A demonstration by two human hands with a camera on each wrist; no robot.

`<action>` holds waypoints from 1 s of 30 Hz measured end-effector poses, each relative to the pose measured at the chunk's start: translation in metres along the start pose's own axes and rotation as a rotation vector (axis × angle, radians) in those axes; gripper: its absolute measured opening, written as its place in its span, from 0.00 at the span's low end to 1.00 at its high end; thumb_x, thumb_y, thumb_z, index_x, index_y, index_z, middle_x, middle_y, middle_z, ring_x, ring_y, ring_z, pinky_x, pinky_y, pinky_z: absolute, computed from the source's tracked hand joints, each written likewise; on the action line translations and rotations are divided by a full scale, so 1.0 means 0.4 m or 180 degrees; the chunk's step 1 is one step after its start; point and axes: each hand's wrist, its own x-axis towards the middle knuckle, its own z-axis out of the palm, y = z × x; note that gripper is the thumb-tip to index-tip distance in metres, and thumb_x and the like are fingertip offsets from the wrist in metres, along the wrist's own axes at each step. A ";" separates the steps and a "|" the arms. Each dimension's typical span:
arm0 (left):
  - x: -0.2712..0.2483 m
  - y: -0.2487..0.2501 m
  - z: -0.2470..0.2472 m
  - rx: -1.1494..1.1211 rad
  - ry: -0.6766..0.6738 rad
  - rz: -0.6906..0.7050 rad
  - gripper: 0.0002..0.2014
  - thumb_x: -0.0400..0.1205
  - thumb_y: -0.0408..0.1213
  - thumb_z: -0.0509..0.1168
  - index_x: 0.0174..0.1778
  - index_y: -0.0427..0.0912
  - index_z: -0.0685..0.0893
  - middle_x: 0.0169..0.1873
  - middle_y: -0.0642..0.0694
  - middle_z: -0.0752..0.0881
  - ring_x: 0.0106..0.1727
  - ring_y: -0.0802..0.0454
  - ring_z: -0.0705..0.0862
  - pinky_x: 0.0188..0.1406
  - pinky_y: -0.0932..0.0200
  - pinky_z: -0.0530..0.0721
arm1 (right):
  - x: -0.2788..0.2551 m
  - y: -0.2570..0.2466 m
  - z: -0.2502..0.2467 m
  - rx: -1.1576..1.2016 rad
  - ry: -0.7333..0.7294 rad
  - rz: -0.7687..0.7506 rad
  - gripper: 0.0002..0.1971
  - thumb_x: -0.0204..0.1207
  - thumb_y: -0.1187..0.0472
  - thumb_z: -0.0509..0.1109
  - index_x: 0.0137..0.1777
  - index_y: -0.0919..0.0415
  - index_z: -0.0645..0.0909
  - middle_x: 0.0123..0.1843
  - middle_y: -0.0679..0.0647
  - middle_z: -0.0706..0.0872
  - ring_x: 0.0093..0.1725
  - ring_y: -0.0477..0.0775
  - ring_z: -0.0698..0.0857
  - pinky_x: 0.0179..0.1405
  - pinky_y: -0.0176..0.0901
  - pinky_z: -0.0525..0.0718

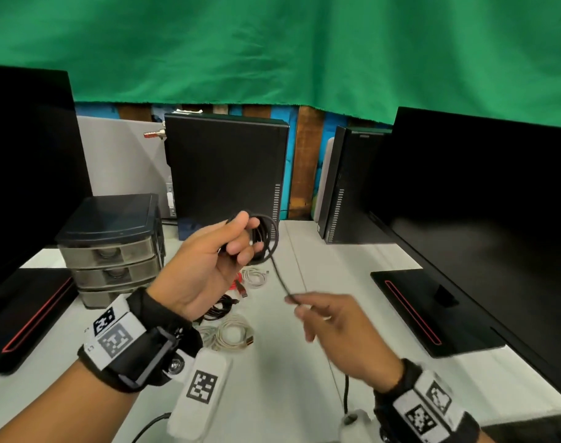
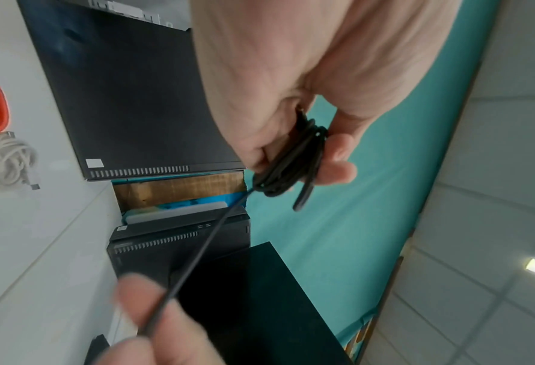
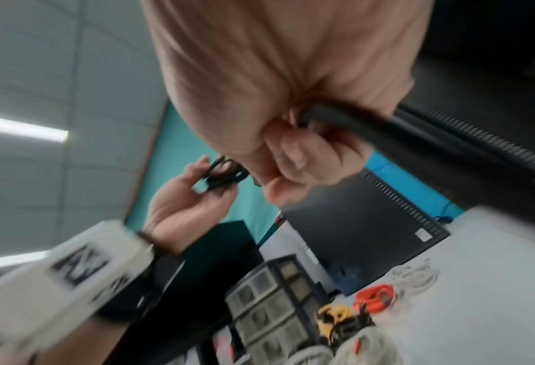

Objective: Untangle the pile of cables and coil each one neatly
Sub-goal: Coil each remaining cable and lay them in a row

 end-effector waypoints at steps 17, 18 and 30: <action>-0.063 -0.071 0.048 0.2728 -0.1600 0.0232 0.18 0.87 0.51 0.57 0.49 0.41 0.85 0.25 0.53 0.81 0.31 0.57 0.81 0.49 0.60 0.82 | -0.016 -0.116 -0.131 0.0018 0.0414 -0.0996 0.07 0.78 0.55 0.70 0.48 0.50 0.90 0.38 0.44 0.91 0.39 0.44 0.87 0.43 0.32 0.82; -0.059 -0.069 0.050 0.2368 -0.1482 0.0181 0.19 0.86 0.49 0.58 0.52 0.35 0.84 0.24 0.53 0.79 0.29 0.56 0.80 0.50 0.62 0.82 | -0.006 -0.096 -0.126 0.0054 0.0506 -0.0982 0.08 0.78 0.55 0.69 0.49 0.49 0.90 0.35 0.41 0.89 0.36 0.42 0.84 0.40 0.29 0.79; -0.008 -0.040 0.004 0.2037 0.0257 0.0927 0.14 0.90 0.42 0.58 0.45 0.40 0.83 0.35 0.47 0.86 0.46 0.55 0.85 0.59 0.62 0.77 | -0.059 -0.064 0.036 -0.0925 -0.1408 -0.0714 0.14 0.89 0.53 0.62 0.64 0.56 0.86 0.30 0.38 0.82 0.29 0.38 0.76 0.34 0.27 0.70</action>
